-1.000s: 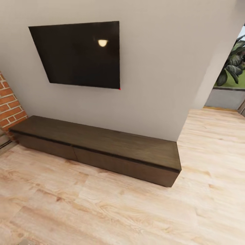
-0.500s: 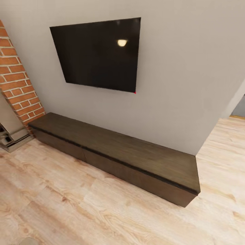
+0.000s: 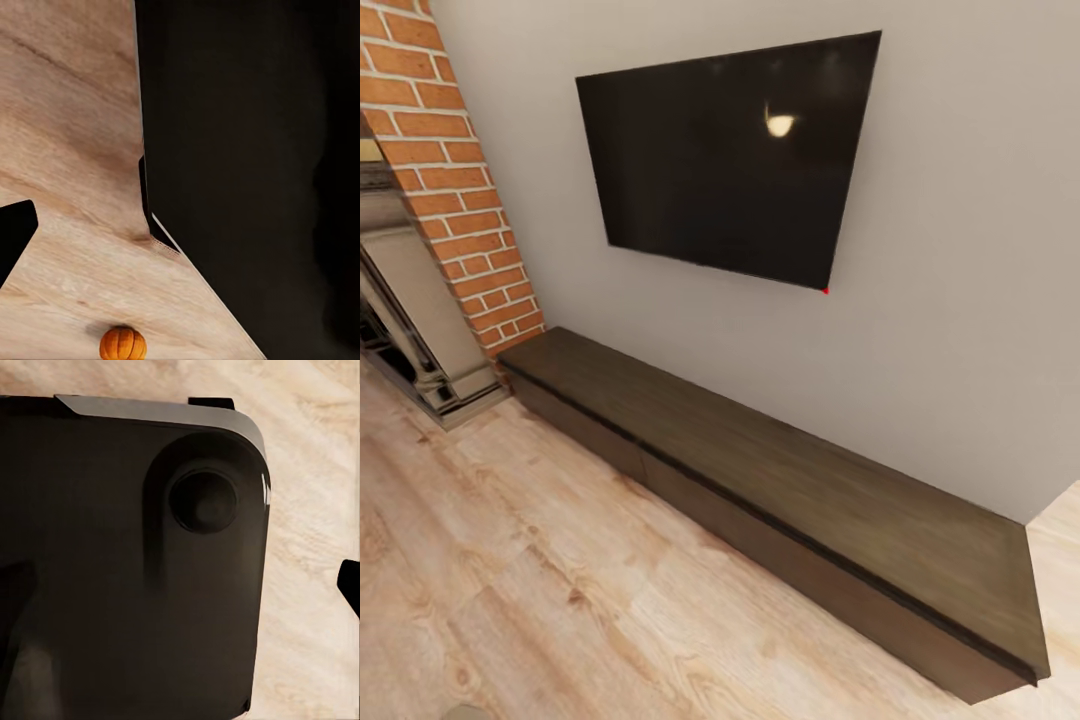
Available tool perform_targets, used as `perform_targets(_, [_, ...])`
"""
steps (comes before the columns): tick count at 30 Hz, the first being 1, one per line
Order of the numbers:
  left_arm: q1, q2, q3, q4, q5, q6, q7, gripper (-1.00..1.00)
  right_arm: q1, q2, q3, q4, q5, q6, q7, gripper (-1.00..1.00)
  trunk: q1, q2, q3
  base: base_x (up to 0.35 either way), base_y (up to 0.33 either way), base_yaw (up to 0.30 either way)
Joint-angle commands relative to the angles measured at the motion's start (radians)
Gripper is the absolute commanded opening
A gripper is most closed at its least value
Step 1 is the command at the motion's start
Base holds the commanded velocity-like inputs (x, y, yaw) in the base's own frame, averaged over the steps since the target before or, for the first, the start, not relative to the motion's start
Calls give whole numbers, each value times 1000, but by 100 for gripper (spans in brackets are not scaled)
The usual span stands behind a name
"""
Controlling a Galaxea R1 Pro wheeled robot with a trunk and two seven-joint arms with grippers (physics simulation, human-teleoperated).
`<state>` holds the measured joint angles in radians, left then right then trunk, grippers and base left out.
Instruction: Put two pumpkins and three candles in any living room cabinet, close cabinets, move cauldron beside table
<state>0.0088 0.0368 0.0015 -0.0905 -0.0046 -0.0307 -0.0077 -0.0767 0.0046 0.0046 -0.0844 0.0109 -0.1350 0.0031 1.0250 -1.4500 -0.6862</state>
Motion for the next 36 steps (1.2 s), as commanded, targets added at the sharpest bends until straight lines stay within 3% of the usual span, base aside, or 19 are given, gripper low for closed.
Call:
perform_targets(1, [0, 0, 0, 0, 0, 0, 0, 100, 0, 0, 0, 0, 0, 0, 0, 100, 0, 0, 0, 330, 0, 297])
perform_targets(28, [0, 0, 0, 0, 0, 0, 0, 100, 0, 1, 2, 0, 1, 1, 0, 100, 0, 0, 0, 330, 0, 296])
perform_targets(34, [0, 0, 3, 0, 0, 0, 0, 100, 0, -5, 5, 0, 1, 3, 7, 100, 0, 0, 0, 177, 0, 92])
perform_targets(36, [0, 0, 3, 0, 0, 0, 0, 100, 0, -5, 31, 0, 5, 2, 9, 100, 0, 0, 0, 14, 0, 6])
